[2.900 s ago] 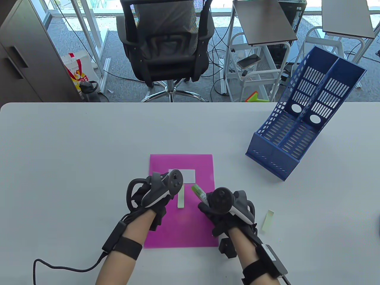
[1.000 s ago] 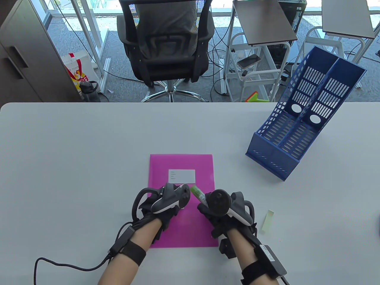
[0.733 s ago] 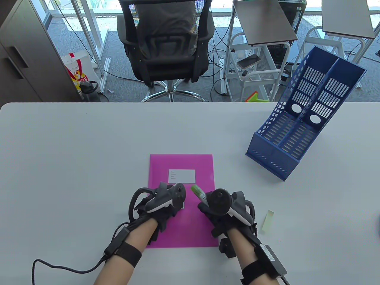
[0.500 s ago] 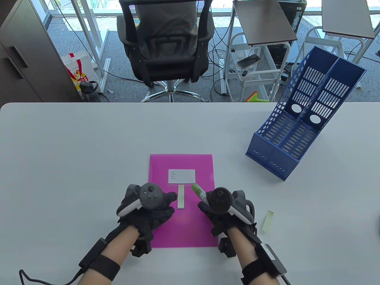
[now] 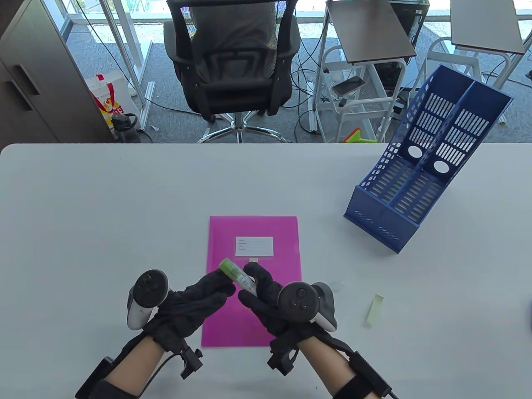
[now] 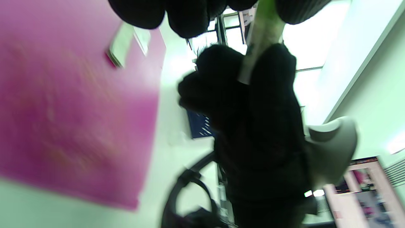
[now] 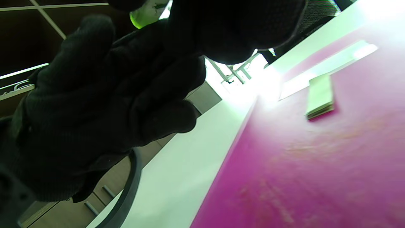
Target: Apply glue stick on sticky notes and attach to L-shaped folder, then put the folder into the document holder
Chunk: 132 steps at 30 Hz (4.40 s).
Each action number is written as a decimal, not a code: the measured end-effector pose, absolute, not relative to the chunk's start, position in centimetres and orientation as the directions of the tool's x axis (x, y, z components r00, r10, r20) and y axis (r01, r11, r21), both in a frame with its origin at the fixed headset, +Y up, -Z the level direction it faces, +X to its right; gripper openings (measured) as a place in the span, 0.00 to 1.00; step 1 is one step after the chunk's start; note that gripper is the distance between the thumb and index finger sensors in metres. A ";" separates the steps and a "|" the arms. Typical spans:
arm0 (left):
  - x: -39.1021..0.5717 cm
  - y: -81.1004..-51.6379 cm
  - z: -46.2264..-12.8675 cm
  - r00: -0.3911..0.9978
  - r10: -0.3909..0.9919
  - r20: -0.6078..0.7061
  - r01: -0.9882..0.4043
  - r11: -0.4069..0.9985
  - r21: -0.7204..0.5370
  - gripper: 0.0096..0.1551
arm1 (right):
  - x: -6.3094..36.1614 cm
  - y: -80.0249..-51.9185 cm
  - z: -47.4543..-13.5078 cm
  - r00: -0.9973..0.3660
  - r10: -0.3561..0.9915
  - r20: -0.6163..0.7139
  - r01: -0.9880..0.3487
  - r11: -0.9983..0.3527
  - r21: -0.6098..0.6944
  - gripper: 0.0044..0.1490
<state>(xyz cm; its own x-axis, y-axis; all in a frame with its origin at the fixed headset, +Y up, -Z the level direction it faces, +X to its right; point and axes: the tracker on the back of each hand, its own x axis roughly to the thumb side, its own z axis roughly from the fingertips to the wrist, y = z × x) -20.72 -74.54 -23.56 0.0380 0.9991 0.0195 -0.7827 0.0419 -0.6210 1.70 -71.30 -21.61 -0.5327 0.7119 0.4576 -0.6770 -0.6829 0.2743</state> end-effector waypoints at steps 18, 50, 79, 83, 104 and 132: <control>-20.8 -75.2 -23.4 0.051 0.999 0.020 -0.782 0.052 -0.621 0.32 | 5.6 -68.6 -19.8 -0.818 0.106 0.566 -0.085 -0.994 0.063 0.43; -24.4 -73.5 -23.9 0.582 0.765 0.277 -0.734 0.641 -0.225 0.33 | 20.7 -74.7 -20.5 -0.965 -0.241 0.100 0.261 -0.905 0.336 0.26; -22.3 -70.9 -22.5 0.676 0.558 0.481 -0.584 0.804 -0.111 0.33 | 4.6 -75.4 -21.5 -0.867 0.471 0.161 -0.387 -0.841 0.377 0.21; -21.2 -70.9 -22.1 0.694 0.498 0.520 -0.522 0.846 -0.112 0.33 | 5.6 -76.5 -22.3 -0.899 0.429 0.086 -0.373 -0.855 0.362 0.21; -11.6 -72.0 -21.6 0.837 0.034 0.547 -0.037 0.999 -0.005 0.34 | 6.0 -78.1 -23.2 -0.869 0.494 0.024 -0.442 -0.798 0.410 0.19; -10.5 -72.5 -22.0 0.828 0.014 0.561 0.092 0.983 -0.160 0.27 | 7.1 -78.8 -24.2 -0.807 0.590 -0.007 -0.515 -0.697 0.499 0.19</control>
